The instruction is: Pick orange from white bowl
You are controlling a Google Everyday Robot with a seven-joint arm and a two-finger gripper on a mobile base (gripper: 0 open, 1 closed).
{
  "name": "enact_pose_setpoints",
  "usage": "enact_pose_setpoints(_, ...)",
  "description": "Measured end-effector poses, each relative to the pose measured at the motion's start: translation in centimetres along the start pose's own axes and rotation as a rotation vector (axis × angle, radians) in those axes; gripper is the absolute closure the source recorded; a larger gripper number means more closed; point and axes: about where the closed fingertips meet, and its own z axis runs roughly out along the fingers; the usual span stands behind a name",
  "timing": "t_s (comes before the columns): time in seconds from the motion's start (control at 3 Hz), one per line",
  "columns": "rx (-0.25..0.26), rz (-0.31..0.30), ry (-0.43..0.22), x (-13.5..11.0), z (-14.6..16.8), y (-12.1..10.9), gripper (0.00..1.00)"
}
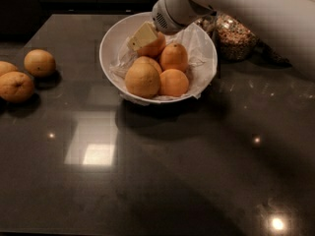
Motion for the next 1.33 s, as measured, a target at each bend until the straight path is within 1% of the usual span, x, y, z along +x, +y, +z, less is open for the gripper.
enact_pose_setpoints(0.33, 0.013, 0.016, 0.0, 0.5, 1.6, -0.6, 0.19)
enact_pose_setpoints(0.67, 0.012, 0.017, 0.0, 0.5, 1.7, -0.6, 0.19)
enact_pose_setpoints(1.33, -0.003, 0.057, 0.024, 1.5, 3.6, -0.8, 0.2)
